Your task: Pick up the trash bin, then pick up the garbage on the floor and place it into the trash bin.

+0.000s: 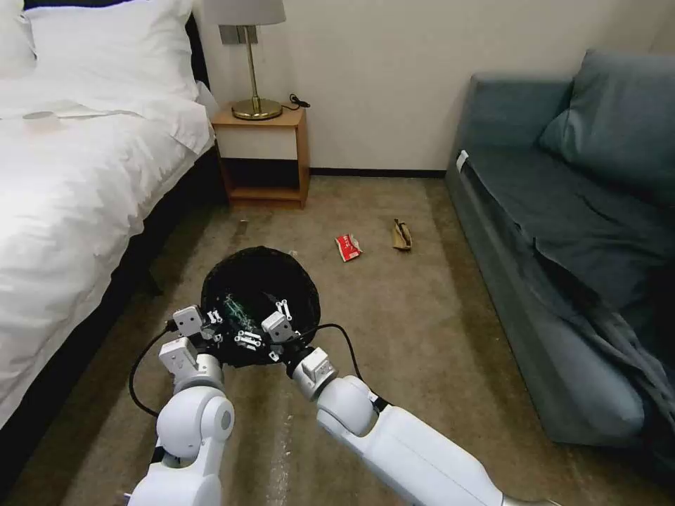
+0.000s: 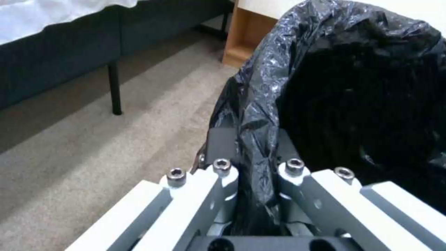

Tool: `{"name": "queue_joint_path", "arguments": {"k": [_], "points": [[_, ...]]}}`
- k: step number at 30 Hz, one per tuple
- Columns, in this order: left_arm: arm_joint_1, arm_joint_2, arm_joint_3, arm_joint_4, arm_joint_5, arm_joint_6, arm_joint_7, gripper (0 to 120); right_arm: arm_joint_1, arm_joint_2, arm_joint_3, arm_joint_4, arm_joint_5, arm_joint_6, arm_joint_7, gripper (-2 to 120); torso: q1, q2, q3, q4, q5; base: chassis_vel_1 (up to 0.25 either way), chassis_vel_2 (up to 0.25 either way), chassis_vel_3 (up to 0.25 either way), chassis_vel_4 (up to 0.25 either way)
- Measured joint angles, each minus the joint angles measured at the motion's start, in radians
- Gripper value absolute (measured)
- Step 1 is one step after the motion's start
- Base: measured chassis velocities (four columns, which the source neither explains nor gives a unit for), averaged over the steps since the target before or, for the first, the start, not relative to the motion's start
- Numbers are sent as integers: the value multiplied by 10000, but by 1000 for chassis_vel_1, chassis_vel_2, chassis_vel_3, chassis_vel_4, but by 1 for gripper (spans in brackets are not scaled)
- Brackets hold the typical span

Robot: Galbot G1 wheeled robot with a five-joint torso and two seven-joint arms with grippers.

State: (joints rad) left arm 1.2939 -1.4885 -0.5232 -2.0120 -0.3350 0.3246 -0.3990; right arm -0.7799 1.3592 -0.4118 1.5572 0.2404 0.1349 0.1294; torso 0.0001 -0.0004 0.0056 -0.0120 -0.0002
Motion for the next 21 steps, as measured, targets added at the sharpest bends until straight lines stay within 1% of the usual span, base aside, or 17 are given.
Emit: {"name": "queue_joint_path", "arguments": {"k": [2, 3, 4, 5, 8, 11, 13, 14, 16, 17, 19, 20, 21], "points": [[6, 16, -18, 0, -11, 0, 0, 4, 82, 2, 308, 130, 17, -9, 1, 98, 0, 0, 0, 0, 0, 0, 0, 0, 0], [6, 16, -18, 0, -11, 0, 0, 4, 82, 2, 308, 130, 17, -9, 1, 98, 0, 0, 0, 0, 0, 0, 0, 0, 0], [12, 51, -45, 16, -28, 0, 1, 4, 285, 4, 777, 301, 73, -51, 39, 99, 0, 0, 0, 0, 0, 0, 0, 0, 0], [12, 51, -45, 16, -28, 0, 1, 4, 285, 4, 777, 301, 73, -51, 39, 99, 0, 0, 0, 0, 0, 0, 0, 0, 0], [5, 216, -145, 107, -151, 0, 12, 4, 581, -53, 2097, 790, 452, -417, 335, 100, 0, 0, 0, 1, 0, 0, 0, 0, 0], [-3, 286, -176, 137, -220, -2, 18, 4, 565, -86, 2474, 908, 512, -489, 388, 100, 0, 0, 0, 1, 0, 0, 0, 0, 0], [-29, 478, -303, 257, -358, -85, 62, 4, 212, -232, 3411, 1205, 526, -554, 451, 100, 0, 0, 0, 1, 0, 0, 0, 0, 0], [-29, 478, -303, 257, -358, -85, 62, 4, 212, -232, 3411, 1205, 526, -554, 451, 100, 0, 0, 0, 1, 0, 0, 0, 0, 0], [-66, 608, -392, 355, -425, -207, 138, 4, -400, -389, 4218, 1456, 342, -559, 453, 100, 0, 0, 0, 0, 2, 0, 0, 0, 0], [-66, 608, -392, 355, -425, -207, 138, 4, -400, -389, 4218, 1456, 342, -559, 453, 100, 0, 0, 0, 0, 2, 0, 0, 0, 0], [-141, 696, -443, 473, -441, -372, 292, 4, -1384, -509, 5255, 1772, -63, -567, 443, 100, 1, 0, 0, -1, 2, 0, 0, 0, 0], [-141, 696, -443, 473, -441, -372, 292, 4, -1384, -509, 5255, 1772, -63, -567, 443, 100, 1, 0, 0, -1, 2, 0, 0, 0, 0], [-179, 718, -478, 526, -446, -428, 355, 4, -1838, -518, 5743, 1900, -294, -571, 443, 100, 0, 0, 0, -1, 2, 0, 0, 0, 0]]}}
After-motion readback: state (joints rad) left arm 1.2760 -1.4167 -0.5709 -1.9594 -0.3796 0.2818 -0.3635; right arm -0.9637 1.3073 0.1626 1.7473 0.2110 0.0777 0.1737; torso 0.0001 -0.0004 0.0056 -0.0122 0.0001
